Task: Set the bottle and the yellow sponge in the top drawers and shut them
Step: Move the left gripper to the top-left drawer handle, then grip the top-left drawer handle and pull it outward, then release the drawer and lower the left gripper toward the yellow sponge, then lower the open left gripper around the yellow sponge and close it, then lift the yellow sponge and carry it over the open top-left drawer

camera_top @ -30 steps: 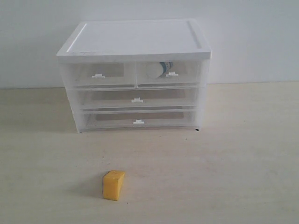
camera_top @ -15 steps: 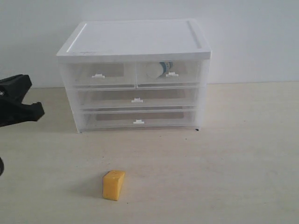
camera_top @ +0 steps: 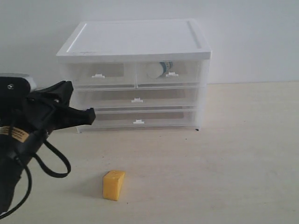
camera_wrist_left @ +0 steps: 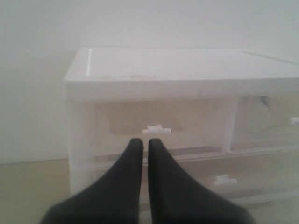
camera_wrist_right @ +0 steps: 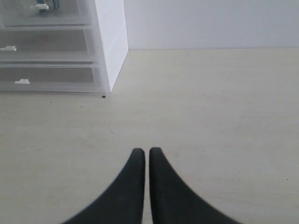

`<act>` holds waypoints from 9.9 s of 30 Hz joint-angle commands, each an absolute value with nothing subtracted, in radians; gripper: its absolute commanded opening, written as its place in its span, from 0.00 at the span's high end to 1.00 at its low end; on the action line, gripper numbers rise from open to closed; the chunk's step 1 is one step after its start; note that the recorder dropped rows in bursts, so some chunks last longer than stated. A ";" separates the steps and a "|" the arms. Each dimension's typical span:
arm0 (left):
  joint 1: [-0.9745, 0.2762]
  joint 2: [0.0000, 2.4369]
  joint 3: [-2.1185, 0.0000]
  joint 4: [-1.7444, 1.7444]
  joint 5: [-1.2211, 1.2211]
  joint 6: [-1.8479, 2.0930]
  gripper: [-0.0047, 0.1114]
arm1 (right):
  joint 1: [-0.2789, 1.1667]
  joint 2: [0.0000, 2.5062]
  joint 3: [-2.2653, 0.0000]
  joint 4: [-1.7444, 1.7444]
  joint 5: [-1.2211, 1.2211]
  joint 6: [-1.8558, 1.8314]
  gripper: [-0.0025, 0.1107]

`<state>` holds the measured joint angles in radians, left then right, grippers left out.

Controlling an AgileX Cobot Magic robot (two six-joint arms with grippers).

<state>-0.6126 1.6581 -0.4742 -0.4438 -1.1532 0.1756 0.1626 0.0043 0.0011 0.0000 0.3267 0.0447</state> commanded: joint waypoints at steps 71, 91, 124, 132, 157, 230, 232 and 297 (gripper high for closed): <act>-0.533 2.073 -0.921 -0.478 -1.203 0.238 0.79 | 0.160 0.000 0.000 -0.006 0.322 0.045 0.97; -0.680 1.946 -0.747 -0.618 -1.221 0.284 0.92 | 0.160 0.000 0.000 -0.006 0.322 0.045 0.97; -0.839 1.879 -0.584 -0.800 -1.208 0.276 0.41 | 0.160 0.000 0.000 -0.006 0.322 0.045 0.97; -0.852 1.778 -0.474 -0.798 -1.101 0.266 0.41 | 0.160 0.000 0.000 -0.006 0.322 0.045 0.97; -0.889 1.564 -0.617 -1.252 -0.235 1.052 0.37 | 0.160 0.000 0.000 -0.006 0.322 0.045 0.97; -0.649 1.733 -0.890 0.000 0.306 0.082 0.36 | 0.160 0.000 0.000 -0.006 0.322 0.045 0.97; -0.645 1.733 -0.890 0.000 0.311 0.082 0.36 | 0.160 0.000 0.000 -0.006 0.324 0.045 0.97; -0.718 1.276 -1.125 -0.283 0.929 0.816 0.92 | 0.160 0.000 0.000 -0.006 0.320 0.045 0.97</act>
